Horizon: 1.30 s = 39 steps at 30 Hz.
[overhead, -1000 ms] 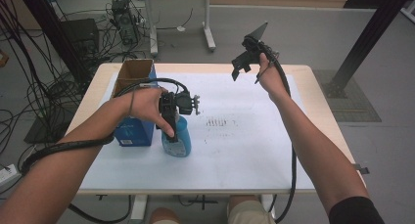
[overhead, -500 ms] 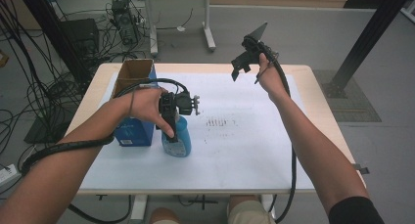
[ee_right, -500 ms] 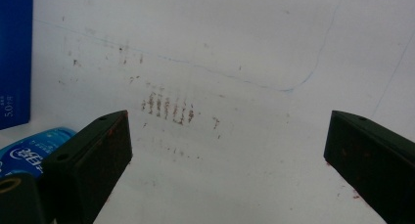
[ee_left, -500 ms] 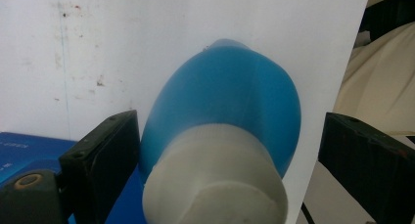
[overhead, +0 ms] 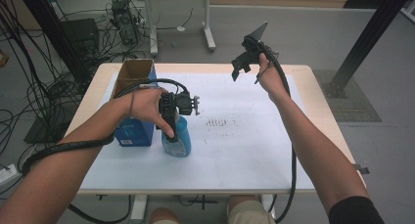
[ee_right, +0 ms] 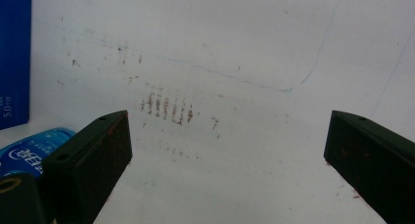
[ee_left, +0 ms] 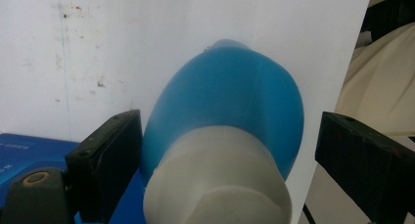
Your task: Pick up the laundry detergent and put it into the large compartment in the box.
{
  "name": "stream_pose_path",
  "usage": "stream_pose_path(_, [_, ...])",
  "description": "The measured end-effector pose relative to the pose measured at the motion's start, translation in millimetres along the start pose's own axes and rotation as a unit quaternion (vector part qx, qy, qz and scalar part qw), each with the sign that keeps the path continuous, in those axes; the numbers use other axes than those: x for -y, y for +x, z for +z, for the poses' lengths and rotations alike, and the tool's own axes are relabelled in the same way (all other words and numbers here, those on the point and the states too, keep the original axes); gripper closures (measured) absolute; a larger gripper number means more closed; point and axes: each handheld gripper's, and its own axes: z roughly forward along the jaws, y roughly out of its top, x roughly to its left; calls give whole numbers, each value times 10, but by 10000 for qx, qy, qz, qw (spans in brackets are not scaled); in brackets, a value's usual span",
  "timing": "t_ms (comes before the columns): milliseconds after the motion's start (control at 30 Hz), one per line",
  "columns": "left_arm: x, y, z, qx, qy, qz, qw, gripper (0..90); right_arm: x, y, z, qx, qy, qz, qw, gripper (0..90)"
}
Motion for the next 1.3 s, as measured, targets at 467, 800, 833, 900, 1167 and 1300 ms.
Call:
stream_pose_path(467, [-1,-13,25,-34,25,62,10000,162,1,-14,-4,-4,10,5,10000,38])
stream_pose_path(800, [11,-18,14,-118,-1,79,9999,228,9,-29,-1,-9,10,12,10000,38])
stream_pose_path(833, [11,-18,14,-118,-1,79,9999,240,8,-25,1,-1,14,5,10000,38])
stream_pose_path(900, [10,-13,4,-135,5,83,9999,261,7,-24,3,-1,16,3,10000,38])
stream_pose_path(1167, [6,-6,15,-149,0,103,9998,292,-6,0,22,16,34,0,10000,38])
stream_pose_path(1300, [10,-6,23,-155,-9,113,9998,300,-12,6,32,17,46,-6,10000,38])
